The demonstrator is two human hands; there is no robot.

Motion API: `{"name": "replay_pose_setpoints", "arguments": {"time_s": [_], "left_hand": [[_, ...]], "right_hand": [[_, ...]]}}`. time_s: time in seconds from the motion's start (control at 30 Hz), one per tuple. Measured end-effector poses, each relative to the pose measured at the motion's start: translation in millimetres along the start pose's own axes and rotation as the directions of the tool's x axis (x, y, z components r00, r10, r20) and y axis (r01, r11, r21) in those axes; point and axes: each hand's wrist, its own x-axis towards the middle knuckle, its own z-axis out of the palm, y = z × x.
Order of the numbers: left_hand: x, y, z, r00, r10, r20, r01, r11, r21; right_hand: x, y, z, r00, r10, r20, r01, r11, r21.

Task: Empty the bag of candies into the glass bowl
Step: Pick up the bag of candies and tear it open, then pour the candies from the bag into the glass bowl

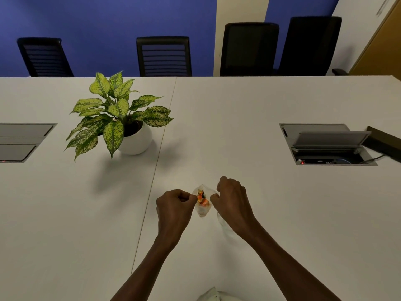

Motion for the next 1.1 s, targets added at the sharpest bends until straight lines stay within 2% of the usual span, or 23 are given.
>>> {"name": "replay_pose_setpoints", "arguments": {"time_s": [0.13,0.33,0.4,0.5,0.6,0.67,0.77,0.87,1.0,1.1], "left_hand": [[1.7,-1.2,4.9,0.999,0.009,0.039,-0.009,1.0,-0.006],[5.0,-11.2,-2.8,1.0,-0.014,0.024,0.013,0.999,0.034],[6.0,-10.1,-3.1,0.999,-0.008,0.04,0.008,1.0,0.016],[7.2,-4.2,0.9,0.999,0.009,0.038,-0.01,1.0,0.007],[7.8,-1.5,4.5,1.0,0.009,0.03,-0.01,1.0,0.019],[7.8,-1.2,4.9,0.999,0.002,0.051,-0.003,1.0,0.023],[10.5,-3.8,6.5,0.997,-0.017,0.08,0.016,1.0,0.019],[13.5,-7.7,11.2,0.994,-0.041,0.101,0.042,0.999,-0.008],[19.1,-16.1,19.3,0.986,-0.068,0.154,0.078,0.995,-0.066],[23.3,-33.9,25.5,0.964,-0.137,0.228,0.182,0.965,-0.19]], "right_hand": [[3.9,-1.0,7.1,0.998,-0.046,0.047,0.04,0.992,0.122],[13.9,16.6,13.3,0.998,-0.013,0.06,0.003,0.988,0.155],[13.7,20.6,15.3,0.994,-0.023,0.104,-0.002,0.972,0.234],[8.1,22.7,21.3,0.96,-0.051,0.274,-0.066,0.913,0.402],[-0.9,28.6,25.9,0.952,-0.142,0.27,-0.01,0.87,0.492],[-6.8,35.5,27.4,0.937,-0.236,0.256,0.087,0.871,0.483],[-15.4,43.4,34.3,0.891,-0.287,0.351,0.178,0.934,0.31],[-16.6,46.7,43.4,0.916,-0.27,0.298,0.203,0.95,0.237],[-15.0,48.5,46.3,0.951,-0.269,0.15,0.197,0.906,0.375],[-19.1,52.0,47.6,0.964,-0.203,0.171,0.11,0.893,0.436]]}}
